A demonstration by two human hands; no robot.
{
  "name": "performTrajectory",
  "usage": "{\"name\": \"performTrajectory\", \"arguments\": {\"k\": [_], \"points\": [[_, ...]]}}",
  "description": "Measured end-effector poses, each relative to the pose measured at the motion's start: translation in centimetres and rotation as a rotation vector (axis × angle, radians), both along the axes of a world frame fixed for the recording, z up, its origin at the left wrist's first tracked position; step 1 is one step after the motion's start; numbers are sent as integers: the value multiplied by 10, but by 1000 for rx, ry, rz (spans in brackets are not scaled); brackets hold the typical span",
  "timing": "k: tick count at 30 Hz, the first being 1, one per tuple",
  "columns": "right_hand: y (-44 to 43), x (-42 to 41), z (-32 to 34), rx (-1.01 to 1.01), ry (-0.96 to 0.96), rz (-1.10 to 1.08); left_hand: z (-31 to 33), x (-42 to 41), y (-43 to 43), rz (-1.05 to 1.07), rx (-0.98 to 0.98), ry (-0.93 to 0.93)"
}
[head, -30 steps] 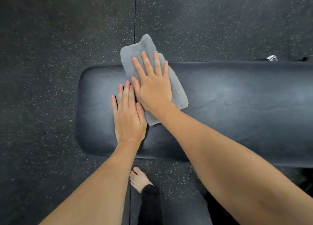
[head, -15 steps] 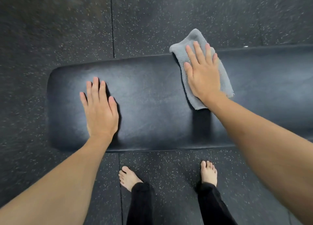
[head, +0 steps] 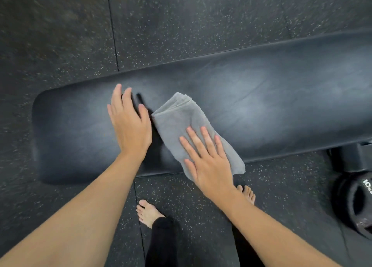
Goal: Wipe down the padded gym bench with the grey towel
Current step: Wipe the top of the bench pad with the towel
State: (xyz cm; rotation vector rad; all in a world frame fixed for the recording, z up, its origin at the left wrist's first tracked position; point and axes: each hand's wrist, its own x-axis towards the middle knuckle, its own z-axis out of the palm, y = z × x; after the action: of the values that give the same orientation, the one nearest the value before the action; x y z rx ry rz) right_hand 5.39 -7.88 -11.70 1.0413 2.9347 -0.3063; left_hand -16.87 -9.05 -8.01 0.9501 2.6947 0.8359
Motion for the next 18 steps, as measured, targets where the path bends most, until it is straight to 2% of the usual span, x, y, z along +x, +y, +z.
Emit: {"name": "performTrajectory", "arguments": {"k": [4,8,13,18], "points": [[52,82,3,11,-68,-197,1,51,48,-133,-25,28],[105,114,11,-59,-80,-374,-14,88,79,-183,-212,24],[119,87,12,-65,-93,-344,-36,105,81,-129,-329,161],[156,-4,5,-55,-1,-234,-39,106,83,-107,-332,203]]}}
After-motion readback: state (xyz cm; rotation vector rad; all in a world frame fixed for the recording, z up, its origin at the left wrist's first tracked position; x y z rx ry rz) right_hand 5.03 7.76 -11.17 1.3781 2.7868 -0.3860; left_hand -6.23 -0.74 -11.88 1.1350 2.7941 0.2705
